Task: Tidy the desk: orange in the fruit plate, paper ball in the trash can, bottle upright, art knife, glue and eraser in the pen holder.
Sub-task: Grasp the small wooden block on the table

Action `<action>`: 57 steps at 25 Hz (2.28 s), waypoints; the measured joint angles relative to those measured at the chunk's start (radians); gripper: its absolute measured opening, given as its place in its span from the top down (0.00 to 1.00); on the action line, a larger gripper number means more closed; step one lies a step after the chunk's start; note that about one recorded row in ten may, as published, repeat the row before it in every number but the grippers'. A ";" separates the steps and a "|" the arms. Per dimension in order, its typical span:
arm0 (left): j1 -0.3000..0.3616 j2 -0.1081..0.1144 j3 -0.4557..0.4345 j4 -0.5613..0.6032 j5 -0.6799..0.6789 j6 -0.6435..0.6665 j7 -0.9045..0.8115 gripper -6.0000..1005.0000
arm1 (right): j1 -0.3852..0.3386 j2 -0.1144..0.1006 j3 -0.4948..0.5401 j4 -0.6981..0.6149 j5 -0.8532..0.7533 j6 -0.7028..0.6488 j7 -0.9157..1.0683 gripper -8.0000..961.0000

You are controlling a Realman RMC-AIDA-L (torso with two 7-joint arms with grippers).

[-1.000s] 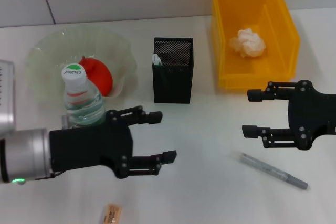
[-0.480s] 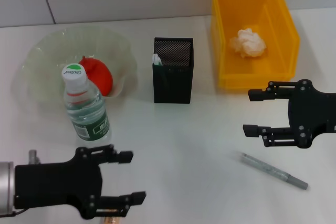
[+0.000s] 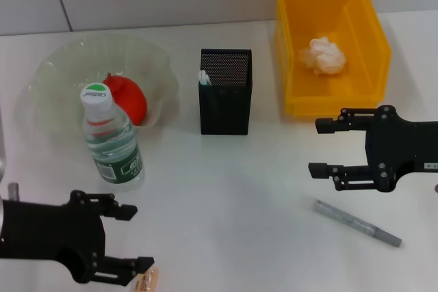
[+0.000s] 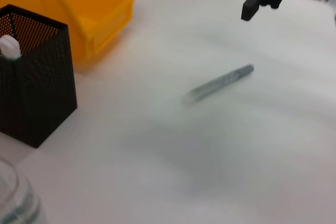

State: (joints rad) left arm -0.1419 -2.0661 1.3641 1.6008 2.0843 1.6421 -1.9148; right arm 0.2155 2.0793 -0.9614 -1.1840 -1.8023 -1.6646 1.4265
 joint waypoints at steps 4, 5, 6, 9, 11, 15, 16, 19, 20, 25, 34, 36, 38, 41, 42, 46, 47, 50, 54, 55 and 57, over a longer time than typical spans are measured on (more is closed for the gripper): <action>-0.013 -0.001 0.004 0.034 0.023 0.015 -0.025 0.20 | 0.005 0.000 0.002 0.027 0.005 0.013 -0.014 0.26; -0.038 -0.001 0.032 0.091 0.079 0.033 -0.075 0.20 | 0.005 0.000 0.002 0.033 0.006 0.016 -0.017 0.26; -0.054 -0.002 0.063 0.121 0.129 0.036 -0.102 0.20 | 0.005 0.000 0.005 0.037 0.006 0.017 -0.022 0.26; -0.068 -0.002 0.094 0.146 0.180 0.037 -0.125 0.20 | 0.005 0.001 0.011 0.048 0.008 0.018 -0.031 0.26; -0.122 -0.003 0.212 0.183 0.348 0.038 -0.195 0.20 | 0.004 0.002 0.012 0.057 0.009 0.018 -0.033 0.26; -0.163 -0.003 0.308 0.186 0.471 0.040 -0.245 0.21 | 0.005 0.002 0.015 0.068 0.010 0.018 -0.033 0.26; -0.163 -0.003 0.308 0.186 0.471 0.040 -0.245 0.21 | 0.005 0.002 0.016 0.069 0.010 0.018 -0.033 0.26; -0.187 -0.005 0.435 0.210 0.600 0.044 -0.261 0.21 | 0.012 0.003 0.023 0.079 0.011 0.018 -0.033 0.26; -0.187 -0.005 0.435 0.210 0.600 0.044 -0.261 0.22 | 0.015 0.003 0.025 0.084 0.011 0.018 -0.031 0.26; -0.189 -0.005 0.503 0.286 0.651 0.092 -0.263 0.22 | 0.028 0.004 0.028 0.108 0.012 0.020 -0.029 0.26; -0.229 -0.009 0.610 0.330 0.654 0.176 -0.305 0.23 | 0.035 0.004 0.027 0.118 0.015 0.029 -0.027 0.26; -0.245 -0.011 0.629 0.329 0.654 0.183 -0.321 0.24 | 0.036 0.004 0.027 0.124 0.022 0.029 -0.027 0.26; -0.269 -0.012 0.660 0.327 0.653 0.185 -0.343 0.24 | 0.036 0.003 0.028 0.136 0.032 0.029 -0.028 0.26; -0.278 -0.012 0.666 0.326 0.649 0.185 -0.349 0.24 | 0.036 0.001 0.034 0.144 0.038 0.030 -0.031 0.26; -0.289 -0.012 0.676 0.317 0.644 0.180 -0.357 0.24 | 0.036 0.001 0.035 0.145 0.038 0.030 -0.032 0.26; -0.292 -0.012 0.695 0.301 0.644 0.163 -0.362 0.25 | 0.035 0.001 0.035 0.146 0.039 0.026 -0.033 0.26; -0.292 -0.012 0.699 0.295 0.644 0.159 -0.362 0.25 | 0.035 0.001 0.035 0.146 0.038 0.026 -0.034 0.26; -0.293 -0.012 0.704 0.285 0.644 0.151 -0.363 0.25 | 0.035 0.001 0.035 0.147 0.039 0.026 -0.034 0.26; -0.293 -0.012 0.711 0.272 0.643 0.135 -0.375 0.26 | 0.035 0.001 0.033 0.147 0.038 0.028 -0.034 0.26; -0.293 -0.012 0.711 0.270 0.642 0.131 -0.379 0.26 | 0.036 0.001 0.032 0.147 0.038 0.028 -0.034 0.26; -0.293 -0.012 0.711 0.270 0.642 0.131 -0.379 0.26 | 0.036 0.002 0.031 0.147 0.038 0.028 -0.034 0.26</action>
State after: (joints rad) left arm -0.4346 -2.0786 2.0750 1.8710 2.7268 1.7734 -2.2941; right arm 0.2514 2.0811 -0.9302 -1.0369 -1.7645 -1.6366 1.3921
